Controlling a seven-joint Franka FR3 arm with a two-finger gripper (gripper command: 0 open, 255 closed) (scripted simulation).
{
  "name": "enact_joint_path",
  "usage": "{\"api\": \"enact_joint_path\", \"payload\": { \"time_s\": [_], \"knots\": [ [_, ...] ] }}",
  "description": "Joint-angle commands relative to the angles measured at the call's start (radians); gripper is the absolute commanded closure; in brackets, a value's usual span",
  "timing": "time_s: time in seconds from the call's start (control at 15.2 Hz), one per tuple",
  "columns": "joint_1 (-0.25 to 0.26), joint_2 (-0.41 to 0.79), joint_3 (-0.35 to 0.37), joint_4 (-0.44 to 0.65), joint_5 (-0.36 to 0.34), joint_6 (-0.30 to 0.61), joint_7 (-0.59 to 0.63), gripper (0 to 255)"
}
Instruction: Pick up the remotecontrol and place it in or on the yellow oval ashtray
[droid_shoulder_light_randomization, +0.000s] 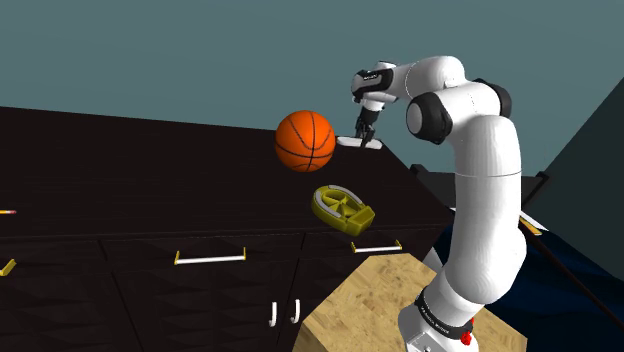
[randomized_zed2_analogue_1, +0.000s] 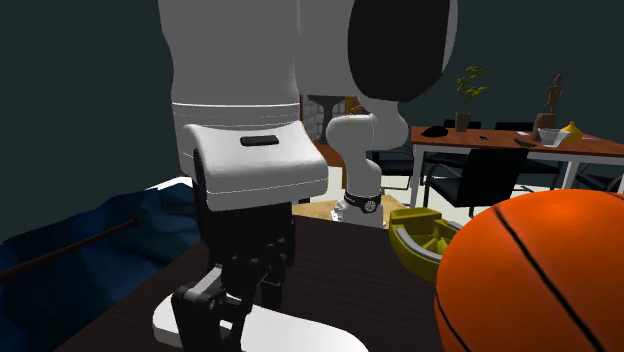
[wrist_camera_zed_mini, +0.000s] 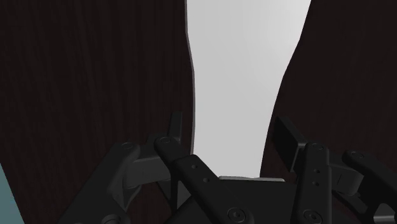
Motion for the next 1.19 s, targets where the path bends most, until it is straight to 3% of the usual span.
{"api": "enact_joint_path", "payload": {
  "time_s": [0.0, 0.33, 0.79, 1.12],
  "knots": [
    [-0.001, -0.006, -0.003, 0.018, -0.004, -0.023, 0.003, 255],
    [-0.006, -0.017, -0.008, 0.069, -0.013, -0.082, 0.01, 255],
    [0.198, -0.316, -0.043, -0.319, -0.176, 0.053, 0.155, 255],
    [0.289, -0.52, -0.021, -0.53, -0.313, 0.103, 0.311, 255]
  ]
}}
